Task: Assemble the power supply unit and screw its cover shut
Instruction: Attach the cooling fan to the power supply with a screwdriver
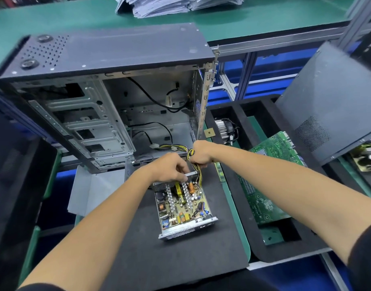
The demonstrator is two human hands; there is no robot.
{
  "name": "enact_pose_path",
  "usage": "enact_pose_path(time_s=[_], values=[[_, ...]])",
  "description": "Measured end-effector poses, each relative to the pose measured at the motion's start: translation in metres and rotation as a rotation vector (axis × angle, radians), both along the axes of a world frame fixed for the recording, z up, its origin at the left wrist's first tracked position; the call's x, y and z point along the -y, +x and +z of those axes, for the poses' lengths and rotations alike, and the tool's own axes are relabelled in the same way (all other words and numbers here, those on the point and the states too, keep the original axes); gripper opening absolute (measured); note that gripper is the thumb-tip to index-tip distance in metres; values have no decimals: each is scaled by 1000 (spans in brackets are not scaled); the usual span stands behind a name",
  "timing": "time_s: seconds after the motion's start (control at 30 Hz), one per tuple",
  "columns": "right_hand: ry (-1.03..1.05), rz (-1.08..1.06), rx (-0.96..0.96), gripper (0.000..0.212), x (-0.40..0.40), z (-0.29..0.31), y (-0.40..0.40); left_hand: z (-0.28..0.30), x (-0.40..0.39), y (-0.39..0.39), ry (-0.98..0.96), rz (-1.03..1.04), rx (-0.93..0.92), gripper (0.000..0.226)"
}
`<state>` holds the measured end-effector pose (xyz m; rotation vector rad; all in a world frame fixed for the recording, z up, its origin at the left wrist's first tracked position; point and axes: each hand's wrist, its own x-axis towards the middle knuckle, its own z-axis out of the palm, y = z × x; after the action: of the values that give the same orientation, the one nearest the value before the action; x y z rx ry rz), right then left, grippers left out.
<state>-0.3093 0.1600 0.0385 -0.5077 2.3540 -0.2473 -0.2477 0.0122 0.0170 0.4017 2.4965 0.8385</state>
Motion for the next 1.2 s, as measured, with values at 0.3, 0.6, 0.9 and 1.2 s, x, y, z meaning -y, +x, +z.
enact_pose_path(time_s=[0.3, 0.6, 0.9, 1.2], values=[[-40, -85, 117, 21, 19, -4, 0, -5, 3, 2, 21, 49, 2, 15], [109, -140, 233, 34, 14, 9, 0, 0, 7, 1, -104, -27, -30, 18], [49, -183, 265, 18, 10, 9, 9, 0, 1, 7, -259, -137, -161, 20], [-32, -249, 328, 18, -13, 16, 11, 3, -21, 5, -278, -185, -174, 22]])
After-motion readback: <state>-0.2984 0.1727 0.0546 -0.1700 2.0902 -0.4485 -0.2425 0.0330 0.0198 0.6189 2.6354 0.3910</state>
